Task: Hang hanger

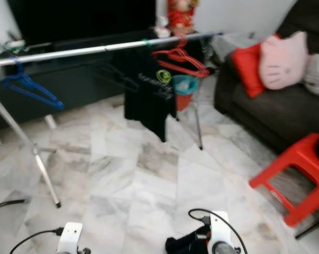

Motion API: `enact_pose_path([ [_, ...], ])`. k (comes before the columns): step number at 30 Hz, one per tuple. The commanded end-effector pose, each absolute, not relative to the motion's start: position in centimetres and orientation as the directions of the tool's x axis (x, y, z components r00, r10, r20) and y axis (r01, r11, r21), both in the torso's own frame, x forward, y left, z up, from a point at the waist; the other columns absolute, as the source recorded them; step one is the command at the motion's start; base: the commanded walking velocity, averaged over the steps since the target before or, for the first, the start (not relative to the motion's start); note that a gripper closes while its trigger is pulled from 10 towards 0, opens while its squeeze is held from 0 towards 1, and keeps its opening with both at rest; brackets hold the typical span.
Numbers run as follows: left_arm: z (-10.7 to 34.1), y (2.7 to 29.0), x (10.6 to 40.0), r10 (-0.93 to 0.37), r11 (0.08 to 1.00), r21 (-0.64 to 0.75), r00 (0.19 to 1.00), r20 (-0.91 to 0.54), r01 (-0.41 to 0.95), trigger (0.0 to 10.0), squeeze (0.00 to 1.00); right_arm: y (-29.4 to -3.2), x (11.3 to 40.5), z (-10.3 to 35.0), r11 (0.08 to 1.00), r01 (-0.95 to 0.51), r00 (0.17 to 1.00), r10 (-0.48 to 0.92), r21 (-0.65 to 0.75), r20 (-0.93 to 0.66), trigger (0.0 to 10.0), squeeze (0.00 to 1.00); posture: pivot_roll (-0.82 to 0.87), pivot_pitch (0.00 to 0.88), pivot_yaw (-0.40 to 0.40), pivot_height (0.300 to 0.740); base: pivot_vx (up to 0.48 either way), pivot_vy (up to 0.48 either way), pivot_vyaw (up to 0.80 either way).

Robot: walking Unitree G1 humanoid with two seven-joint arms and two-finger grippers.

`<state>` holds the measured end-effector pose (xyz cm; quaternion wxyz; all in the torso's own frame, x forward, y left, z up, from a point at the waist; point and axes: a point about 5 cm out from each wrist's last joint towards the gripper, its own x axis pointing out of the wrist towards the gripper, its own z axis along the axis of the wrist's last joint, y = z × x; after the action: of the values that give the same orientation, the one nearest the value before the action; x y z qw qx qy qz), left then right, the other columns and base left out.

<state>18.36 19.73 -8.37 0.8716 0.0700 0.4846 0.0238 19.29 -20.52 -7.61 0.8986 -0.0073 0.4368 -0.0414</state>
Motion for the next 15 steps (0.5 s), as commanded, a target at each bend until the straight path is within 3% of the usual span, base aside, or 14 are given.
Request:
enact_pose_path([
  [1, -8.4, 20.0, 18.2, 0.113, 0.989, 0.148, 0.525, -0.844, 0.025, 10.0, 0.00, -20.7, 20.1, -7.1, 0.995, 0.070, 0.641, -0.095, -0.065, -0.762, 10.0, 0.00, 0.01, 0.000, -0.067, 0.740, 0.000, 0.000, 0.61],
  [15, -8.5, 20.1, 18.0, 0.114, 0.988, 0.150, 0.518, -0.848, 0.027, 10.0, 0.00, -23.5, 23.3, -4.2, 0.966, 0.238, 0.759, -0.248, -0.098, -0.602, 10.0, 0.00, 0.00, 0.000, -0.063, 0.740, 0.000, 0.000, 0.00],
])
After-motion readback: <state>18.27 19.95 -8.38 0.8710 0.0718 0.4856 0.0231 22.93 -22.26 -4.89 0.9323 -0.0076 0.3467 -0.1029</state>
